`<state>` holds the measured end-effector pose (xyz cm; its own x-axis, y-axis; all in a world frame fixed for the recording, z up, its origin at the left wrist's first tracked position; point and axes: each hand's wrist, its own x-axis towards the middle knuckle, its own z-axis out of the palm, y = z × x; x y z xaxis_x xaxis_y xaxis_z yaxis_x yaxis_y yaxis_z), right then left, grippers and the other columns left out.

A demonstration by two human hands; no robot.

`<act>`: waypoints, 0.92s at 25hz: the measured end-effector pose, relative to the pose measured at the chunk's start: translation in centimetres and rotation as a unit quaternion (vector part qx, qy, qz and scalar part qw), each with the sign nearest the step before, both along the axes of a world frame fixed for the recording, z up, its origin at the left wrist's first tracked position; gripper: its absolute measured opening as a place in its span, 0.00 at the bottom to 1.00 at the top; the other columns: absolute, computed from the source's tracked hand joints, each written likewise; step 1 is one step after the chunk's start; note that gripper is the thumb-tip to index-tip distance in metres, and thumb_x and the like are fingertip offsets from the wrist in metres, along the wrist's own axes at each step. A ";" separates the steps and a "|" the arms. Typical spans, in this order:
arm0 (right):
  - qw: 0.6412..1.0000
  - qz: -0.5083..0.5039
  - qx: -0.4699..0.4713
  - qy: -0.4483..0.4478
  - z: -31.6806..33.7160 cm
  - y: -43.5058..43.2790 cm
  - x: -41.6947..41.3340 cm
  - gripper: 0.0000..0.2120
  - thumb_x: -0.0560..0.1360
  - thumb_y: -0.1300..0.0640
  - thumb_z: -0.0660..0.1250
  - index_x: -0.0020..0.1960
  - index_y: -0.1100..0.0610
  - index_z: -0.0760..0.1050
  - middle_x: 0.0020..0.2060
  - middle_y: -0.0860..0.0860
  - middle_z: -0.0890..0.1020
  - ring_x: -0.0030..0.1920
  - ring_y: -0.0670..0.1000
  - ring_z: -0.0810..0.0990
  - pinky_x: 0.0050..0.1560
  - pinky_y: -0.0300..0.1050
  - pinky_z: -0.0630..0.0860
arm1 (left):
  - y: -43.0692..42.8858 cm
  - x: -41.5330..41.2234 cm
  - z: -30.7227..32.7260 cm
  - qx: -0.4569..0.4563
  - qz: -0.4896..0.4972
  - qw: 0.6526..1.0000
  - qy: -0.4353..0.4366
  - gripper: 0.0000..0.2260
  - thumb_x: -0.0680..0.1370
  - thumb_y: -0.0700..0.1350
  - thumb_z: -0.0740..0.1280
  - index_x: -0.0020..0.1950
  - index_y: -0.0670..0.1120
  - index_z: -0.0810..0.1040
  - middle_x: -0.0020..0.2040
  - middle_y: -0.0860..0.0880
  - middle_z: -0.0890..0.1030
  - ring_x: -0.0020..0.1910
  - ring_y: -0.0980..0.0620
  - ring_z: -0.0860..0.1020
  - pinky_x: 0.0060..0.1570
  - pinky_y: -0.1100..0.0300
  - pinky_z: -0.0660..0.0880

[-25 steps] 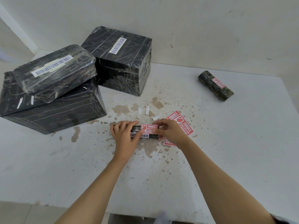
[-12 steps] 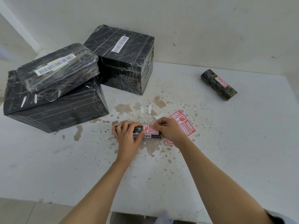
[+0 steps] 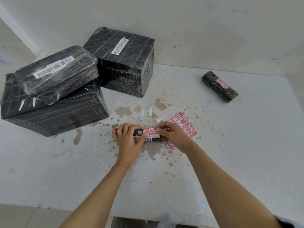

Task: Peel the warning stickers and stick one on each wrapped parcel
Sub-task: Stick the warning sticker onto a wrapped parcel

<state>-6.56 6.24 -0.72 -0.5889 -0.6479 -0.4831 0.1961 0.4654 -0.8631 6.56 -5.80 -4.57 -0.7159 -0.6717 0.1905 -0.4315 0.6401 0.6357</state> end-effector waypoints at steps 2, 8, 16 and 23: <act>1.000 0.008 0.003 -0.019 0.1 0.4 -0.2 0.07 0.74 0.64 0.68 0.52 0.57 0.78 0.48 0.53 0.80 0.39 0.49 0.77 0.39 0.39 0.77 | -0.1 0.0 0.0 0.001 -0.004 1.000 0.003 0.22 0.72 0.63 0.58 0.53 0.49 0.79 0.53 0.53 0.75 0.62 0.50 0.66 0.69 0.60 0.37; 0.998 0.052 0.021 0.013 0.3 0.6 -0.2 0.15 0.70 0.69 0.71 0.54 0.57 0.76 0.47 0.54 0.82 0.37 0.48 0.79 0.42 0.41 0.79 | 0.2 -0.3 0.2 0.017 0.025 1.000 -0.005 0.22 0.70 0.65 0.58 0.50 0.50 0.79 0.50 0.54 0.75 0.62 0.50 0.66 0.71 0.51 0.41; 0.993 0.064 0.042 0.095 -0.2 0.5 0.2 0.17 0.69 0.67 0.72 0.55 0.56 0.76 0.47 0.52 0.79 0.36 0.46 0.77 0.32 0.33 0.73 | 1.5 -2.9 1.2 0.061 0.160 0.983 -0.067 0.11 0.70 0.56 0.70 0.39 0.50 0.75 0.44 0.54 0.73 0.61 0.48 0.65 0.72 0.49 0.40; 0.986 0.076 0.033 0.142 -0.2 0.6 0.1 0.17 0.71 0.64 0.71 0.58 0.53 0.75 0.50 0.50 0.78 0.44 0.46 0.77 0.34 0.30 0.74 | 0.7 -3.2 1.6 0.054 0.155 0.982 -0.090 0.08 0.75 0.51 0.65 0.42 0.48 0.78 0.46 0.54 0.74 0.61 0.48 0.66 0.72 0.50 0.45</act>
<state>-6.42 6.85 -0.95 -0.6042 -0.7126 -0.3566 -0.1254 0.5270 -0.8405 3.37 -5.12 -2.98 -0.4900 -0.8717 -0.0045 -0.7064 0.3940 0.5880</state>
